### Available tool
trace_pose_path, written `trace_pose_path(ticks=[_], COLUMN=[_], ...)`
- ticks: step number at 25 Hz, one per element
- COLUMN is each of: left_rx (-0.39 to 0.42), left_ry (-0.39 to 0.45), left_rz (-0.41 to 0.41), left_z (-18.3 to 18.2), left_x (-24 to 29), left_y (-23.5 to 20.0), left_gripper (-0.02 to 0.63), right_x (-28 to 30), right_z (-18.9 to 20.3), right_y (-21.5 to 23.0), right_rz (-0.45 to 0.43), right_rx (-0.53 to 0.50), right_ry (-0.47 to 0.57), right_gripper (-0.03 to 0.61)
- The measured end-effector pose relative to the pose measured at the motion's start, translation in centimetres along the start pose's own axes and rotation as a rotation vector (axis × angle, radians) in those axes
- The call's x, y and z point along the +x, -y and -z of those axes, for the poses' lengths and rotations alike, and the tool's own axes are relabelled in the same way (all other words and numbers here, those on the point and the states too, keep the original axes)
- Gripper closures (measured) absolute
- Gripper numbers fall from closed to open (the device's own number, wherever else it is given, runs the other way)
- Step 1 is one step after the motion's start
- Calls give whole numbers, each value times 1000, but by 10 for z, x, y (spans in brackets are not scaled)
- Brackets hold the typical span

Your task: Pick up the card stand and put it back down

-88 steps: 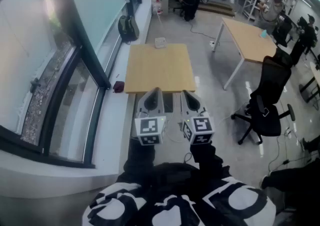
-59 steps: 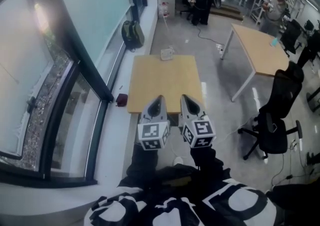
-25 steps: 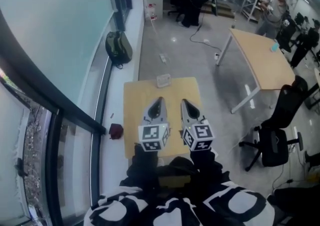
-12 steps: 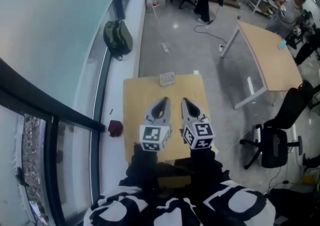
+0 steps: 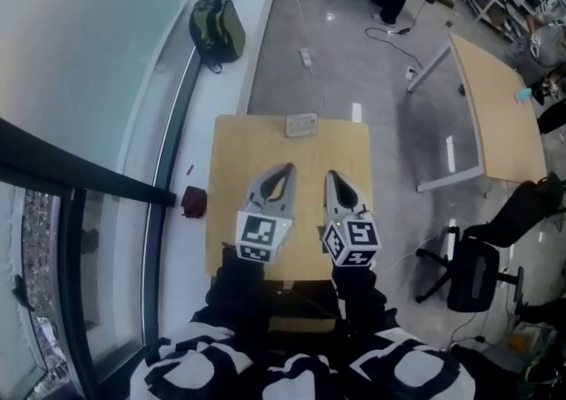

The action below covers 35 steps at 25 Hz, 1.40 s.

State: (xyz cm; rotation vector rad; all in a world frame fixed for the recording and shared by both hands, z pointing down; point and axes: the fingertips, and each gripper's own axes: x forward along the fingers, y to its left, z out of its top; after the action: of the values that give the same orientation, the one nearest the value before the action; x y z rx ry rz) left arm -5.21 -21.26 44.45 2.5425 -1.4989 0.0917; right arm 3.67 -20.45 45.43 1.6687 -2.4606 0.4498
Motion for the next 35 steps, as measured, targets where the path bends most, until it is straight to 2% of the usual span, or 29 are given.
trace_pose_path(ticks=[3,10,18,21,24,26,28,34,35], left_rx=[-8,99,123,136,125,104,91,114,111], left_ry=[-4,-104,-147,-196,-233,-236,-228,-231,-225], left_rz=[21,-13,39,87,139,186,226,295,302], left_z=[15,74,104,123,136,143,147,156,156], left_x=[6,16,32,43,57,68,82,132,141], left_y=[-18,-66,-117,-133,-143,-147,-152,-160,-160], left_gripper=[615,614,597,556,486,451,374,313,278], right_x=[14,40,68,81,91,98,106,127,130], right_z=[12,32,53,59,66,72,77,88,90], right_y=[6,25,45,51,56,60,66,78,80], right_rz=[-3,-6,-9,-23,-35,-41,-47,-74,-76], right_rx=[-2,-21,-49,-46,-44,-39,-31,-22,-22], right_ry=[-18,-48,-84,-96,-112,-124,-134,-162,-166], right_gripper=[558,558,558,558,558,558,558,558,558])
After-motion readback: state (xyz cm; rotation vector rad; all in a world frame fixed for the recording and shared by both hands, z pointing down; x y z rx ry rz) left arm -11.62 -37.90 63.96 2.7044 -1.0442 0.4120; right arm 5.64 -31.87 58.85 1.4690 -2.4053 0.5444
